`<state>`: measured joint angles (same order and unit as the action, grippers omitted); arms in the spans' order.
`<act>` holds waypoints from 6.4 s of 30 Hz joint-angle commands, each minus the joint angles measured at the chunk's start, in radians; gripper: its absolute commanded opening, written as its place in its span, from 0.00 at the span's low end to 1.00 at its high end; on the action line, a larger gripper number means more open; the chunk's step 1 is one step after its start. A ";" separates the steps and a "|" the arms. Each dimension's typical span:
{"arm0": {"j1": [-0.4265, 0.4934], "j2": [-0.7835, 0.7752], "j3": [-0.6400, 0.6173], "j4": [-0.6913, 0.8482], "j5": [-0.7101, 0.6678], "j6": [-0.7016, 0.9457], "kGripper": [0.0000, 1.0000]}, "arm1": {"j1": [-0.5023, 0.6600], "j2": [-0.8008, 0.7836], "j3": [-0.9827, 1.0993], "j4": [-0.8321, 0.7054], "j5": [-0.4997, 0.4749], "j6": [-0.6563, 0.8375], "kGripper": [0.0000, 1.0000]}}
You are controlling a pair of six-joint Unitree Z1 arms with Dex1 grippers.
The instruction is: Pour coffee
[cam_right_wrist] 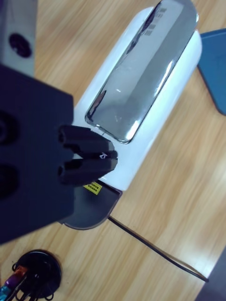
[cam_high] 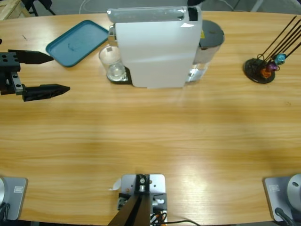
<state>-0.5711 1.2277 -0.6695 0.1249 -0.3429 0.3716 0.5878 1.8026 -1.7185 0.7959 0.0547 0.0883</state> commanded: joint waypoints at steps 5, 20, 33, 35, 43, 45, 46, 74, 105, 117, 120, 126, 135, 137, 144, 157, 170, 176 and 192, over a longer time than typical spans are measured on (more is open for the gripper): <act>0.010 0.033 0.022 -0.010 0.000 0.006 1.00 | 0.014 0.035 0.085 0.013 0.011 0.005 0.00; 0.010 0.041 0.022 -0.016 -0.001 0.007 1.00 | 0.026 -0.005 -0.098 0.104 -0.023 -0.037 1.00; 0.012 0.033 0.022 -0.016 -0.002 0.001 1.00 | 0.035 -0.012 -0.105 0.166 -0.082 0.037 1.00; 0.012 0.035 0.022 -0.016 -0.002 0.001 1.00 | 0.035 -0.013 -0.111 0.166 -0.081 0.037 1.00; 0.012 0.035 0.022 -0.016 -0.002 0.001 1.00 | 0.036 -0.013 -0.122 0.173 -0.082 0.037 1.00; 0.013 0.033 0.022 -0.016 -0.002 0.001 1.00 | 0.036 -0.014 -0.122 0.175 -0.083 0.037 1.00; 0.013 0.032 0.022 -0.016 -0.002 0.001 1.00 | 0.036 -0.014 -0.122 0.175 -0.084 0.037 1.00; 0.013 0.015 0.025 -0.016 -0.008 -0.007 1.00 | 0.073 -0.191 -0.104 0.268 -0.100 0.055 1.00; 0.022 0.016 0.027 -0.037 -0.045 -0.040 1.00 | 0.161 -0.802 1.003 -0.424 0.000 0.013 1.00; 0.022 0.000 0.032 -0.037 -0.044 -0.043 1.00 | 0.103 -0.809 1.022 -0.429 0.152 -0.032 1.00; 0.022 0.000 0.034 -0.038 -0.044 -0.043 1.00 | 0.083 -0.821 1.023 -0.429 0.150 -0.045 1.00; 0.022 0.007 0.035 -0.039 -0.042 -0.042 1.00 | 0.082 -0.815 1.022 -0.430 0.144 -0.045 1.00; 0.022 0.003 0.036 -0.041 -0.038 -0.045 1.00 | 0.081 -0.799 1.021 -0.431 0.149 -0.050 1.00; 0.022 0.002 0.038 -0.044 -0.034 -0.043 1.00 | 0.081 -0.796 1.022 -0.432 0.149 -0.051 1.00; 0.022 -0.023 0.047 -0.041 -0.038 -0.091 1.00 | 0.082 -0.790 1.029 -0.438 0.145 -0.065 1.00; 0.022 -0.018 0.041 -0.024 -0.001 -0.119 1.00 | 0.082 -0.771 1.021 -0.437 0.139 -0.068 1.00; 0.022 -0.005 0.041 -0.027 -0.002 -0.110 1.00 | 0.081 -0.744 0.998 -0.438 0.136 -0.079 1.00; 0.022 0.000 0.041 -0.027 -0.004 -0.111 1.00 | 0.082 -0.742 0.995 -0.436 0.135 -0.079 1.00; 0.022 0.019 0.034 -0.033 -0.010 -0.110 1.00 | 0.082 -0.741 0.989 -0.431 0.129 -0.074 1.00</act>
<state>-0.5416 1.2209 -0.6575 0.0954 -0.3538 0.2628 0.6763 1.0449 -0.7314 0.3662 0.1883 0.0212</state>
